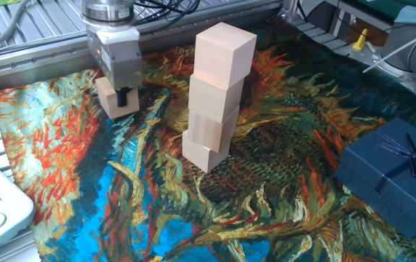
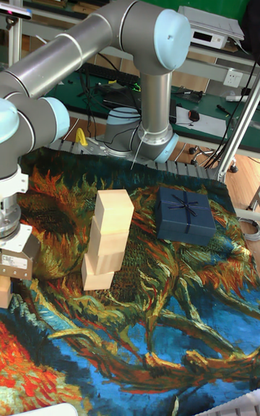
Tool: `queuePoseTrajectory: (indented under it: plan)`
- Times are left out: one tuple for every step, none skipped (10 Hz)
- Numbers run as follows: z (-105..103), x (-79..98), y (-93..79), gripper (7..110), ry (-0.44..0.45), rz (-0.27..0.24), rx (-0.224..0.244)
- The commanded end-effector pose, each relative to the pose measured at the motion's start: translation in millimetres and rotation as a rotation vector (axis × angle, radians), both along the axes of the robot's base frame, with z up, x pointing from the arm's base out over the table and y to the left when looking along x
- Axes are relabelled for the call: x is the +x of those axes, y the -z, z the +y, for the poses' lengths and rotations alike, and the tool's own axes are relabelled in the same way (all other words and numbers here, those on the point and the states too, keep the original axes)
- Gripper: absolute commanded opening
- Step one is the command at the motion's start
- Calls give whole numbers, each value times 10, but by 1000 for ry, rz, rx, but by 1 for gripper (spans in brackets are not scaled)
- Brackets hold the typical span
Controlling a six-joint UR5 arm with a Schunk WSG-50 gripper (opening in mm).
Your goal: Stack the blocks in a vertical line of five
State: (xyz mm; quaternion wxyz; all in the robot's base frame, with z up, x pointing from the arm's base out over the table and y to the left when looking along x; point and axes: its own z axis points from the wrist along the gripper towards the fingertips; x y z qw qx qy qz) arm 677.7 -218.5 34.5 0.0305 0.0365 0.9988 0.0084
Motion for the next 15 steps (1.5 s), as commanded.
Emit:
queuePoseTrajectory:
  plan:
    - [287,259,-517,22,-74,-2,45]
    - [434,309,-750,22,-111,7,41]
    - [463,360,-949,22,-175,1,-12]
    - [478,367,-1115,7,-255,-9,-55]
    - [720,371,-1261,7,-297,-31,-9]
    - [874,270,-1419,22,-320,-27,3]
    - [966,188,-1542,22,-335,-28,2]
    - [1085,63,-1652,22,-341,-17,20]
    - [1159,-50,-1748,22,-348,-10,23]
    - [1217,-141,-1814,22,-363,-7,30]
    - [1289,-229,-1870,22,-377,-4,41]
    - [1300,-333,-1915,22,-393,14,27]
    - [1307,-380,-1939,22,-416,18,3]
    - [1340,-403,-1938,22,-425,19,6]
    - [1273,-440,-1943,22,-427,33,-20]
